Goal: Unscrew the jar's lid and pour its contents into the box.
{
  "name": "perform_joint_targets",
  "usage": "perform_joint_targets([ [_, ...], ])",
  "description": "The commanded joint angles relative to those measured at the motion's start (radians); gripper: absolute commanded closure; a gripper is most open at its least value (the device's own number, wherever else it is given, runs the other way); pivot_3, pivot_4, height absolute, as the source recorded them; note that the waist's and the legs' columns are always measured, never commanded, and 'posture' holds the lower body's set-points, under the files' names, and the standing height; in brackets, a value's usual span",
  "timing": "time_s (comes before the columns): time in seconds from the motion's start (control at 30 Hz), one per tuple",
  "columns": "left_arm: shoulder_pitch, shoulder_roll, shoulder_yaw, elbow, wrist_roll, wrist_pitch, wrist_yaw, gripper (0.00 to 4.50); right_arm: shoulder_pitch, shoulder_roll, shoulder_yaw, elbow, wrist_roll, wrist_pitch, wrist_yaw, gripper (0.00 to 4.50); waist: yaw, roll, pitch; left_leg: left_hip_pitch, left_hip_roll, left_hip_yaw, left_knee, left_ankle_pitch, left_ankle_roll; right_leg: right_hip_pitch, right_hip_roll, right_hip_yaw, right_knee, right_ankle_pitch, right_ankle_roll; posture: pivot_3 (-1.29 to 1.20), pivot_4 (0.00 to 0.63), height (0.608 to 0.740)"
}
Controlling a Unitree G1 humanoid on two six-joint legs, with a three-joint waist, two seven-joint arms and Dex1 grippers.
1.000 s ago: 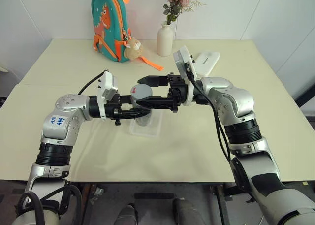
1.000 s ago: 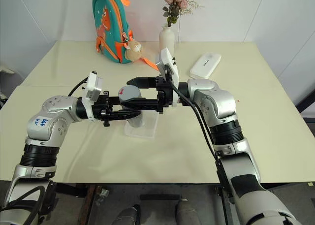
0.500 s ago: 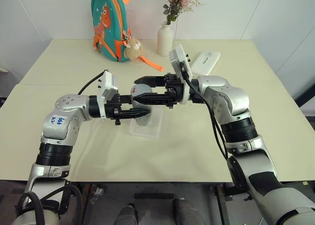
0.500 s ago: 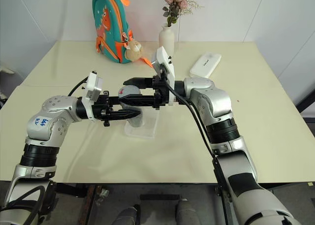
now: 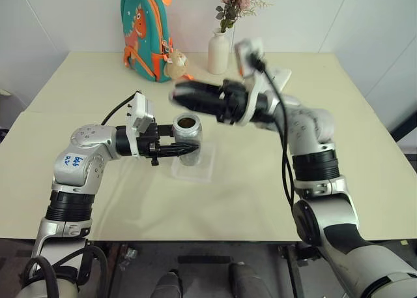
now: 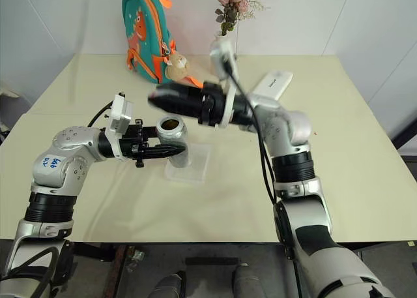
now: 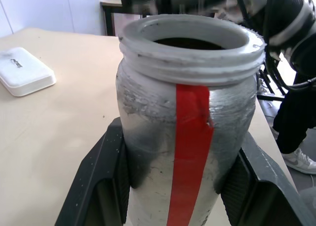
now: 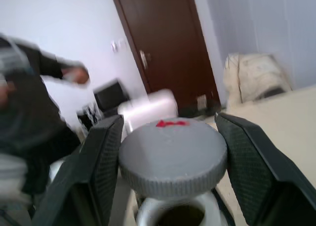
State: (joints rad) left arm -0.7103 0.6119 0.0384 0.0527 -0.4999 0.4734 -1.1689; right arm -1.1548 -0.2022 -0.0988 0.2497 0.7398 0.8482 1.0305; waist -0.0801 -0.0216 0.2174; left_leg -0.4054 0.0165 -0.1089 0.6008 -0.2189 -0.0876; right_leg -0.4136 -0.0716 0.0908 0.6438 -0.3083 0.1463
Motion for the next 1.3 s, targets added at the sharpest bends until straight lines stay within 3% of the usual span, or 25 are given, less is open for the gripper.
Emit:
perform_joint_targets([
  [0.03, 0.005, 0.017, 0.018, -0.039, -0.016, 0.002, 0.003, 2.57, 0.009, -0.027, -0.028, -0.043, 0.026, 0.016, -0.034, 1.52, 0.001, 0.000, 0.000, 0.000, 0.000, 0.000, 0.000, 0.000, 0.000, 0.000, 0.000, 0.000, 0.000, 0.000, 0.000, 0.00, 0.150, 0.740],
  [0.3, 0.013, 0.033, 0.030, -0.045, -0.025, 0.007, 0.005, 2.57, 0.184, -0.201, -0.109, -0.095, -0.132, -0.218, -0.167, 1.52, 0.017, 0.000, 0.000, -0.001, 0.000, 0.000, -0.001, 0.000, 0.000, 0.000, 0.000, 0.000, -0.003, 0.000, 0.000, 0.00, 0.150, 0.740],
  [0.43, 0.013, 0.043, 0.042, -0.027, -0.030, 0.007, 0.006, 2.57, 0.427, -0.309, -0.130, -0.128, -0.327, -0.447, -0.272, 1.52, 0.026, 0.000, 0.000, -0.001, 0.000, 0.000, -0.004, 0.000, 0.000, 0.000, 0.000, 0.000, -0.006, 0.000, 0.000, 0.00, 0.150, 0.740],
  [0.73, -0.019, 0.014, 0.032, -0.001, -0.029, 0.007, 0.012, 2.57, 0.687, -0.284, -0.120, 0.036, -0.462, -0.722, -0.370, 1.52, 0.016, 0.000, 0.000, 0.002, 0.000, 0.005, -0.004, 0.000, 0.001, 0.000, 0.000, 0.004, -0.006, 0.000, 0.001, 0.00, 0.150, 0.740],
  [0.93, -0.028, 0.010, 0.030, 0.001, -0.027, 0.008, 0.012, 2.57, 0.704, -0.252, -0.117, 0.114, -0.462, -0.751, -0.389, 1.52, 0.019, 0.000, 0.000, 0.002, -0.001, 0.005, -0.003, 0.001, 0.001, 0.001, 0.000, 0.005, -0.005, 0.001, 0.003, 0.00, 0.150, 0.740],
  [1.13, -0.024, 0.017, 0.043, -0.001, -0.028, 0.009, 0.018, 2.57, 0.679, -0.270, -0.119, 0.127, -0.419, -0.696, -0.323, 0.06, 0.021, 0.000, 0.000, 0.002, -0.001, 0.005, -0.003, 0.001, 0.001, 0.002, 0.000, 0.006, -0.006, 0.001, 0.003, 0.00, 0.150, 0.740],
  [1.3, -0.022, 0.027, 0.056, 0.001, -0.025, 0.002, 0.028, 2.57, 0.589, -0.315, -0.120, -0.005, -0.339, -0.599, -0.249, 0.06, 0.018, 0.000, 0.000, 0.002, -0.001, 0.006, -0.002, 0.001, 0.001, 0.001, 0.000, 0.006, -0.005, 0.001, 0.004, 0.00, 0.150, 0.740],
])
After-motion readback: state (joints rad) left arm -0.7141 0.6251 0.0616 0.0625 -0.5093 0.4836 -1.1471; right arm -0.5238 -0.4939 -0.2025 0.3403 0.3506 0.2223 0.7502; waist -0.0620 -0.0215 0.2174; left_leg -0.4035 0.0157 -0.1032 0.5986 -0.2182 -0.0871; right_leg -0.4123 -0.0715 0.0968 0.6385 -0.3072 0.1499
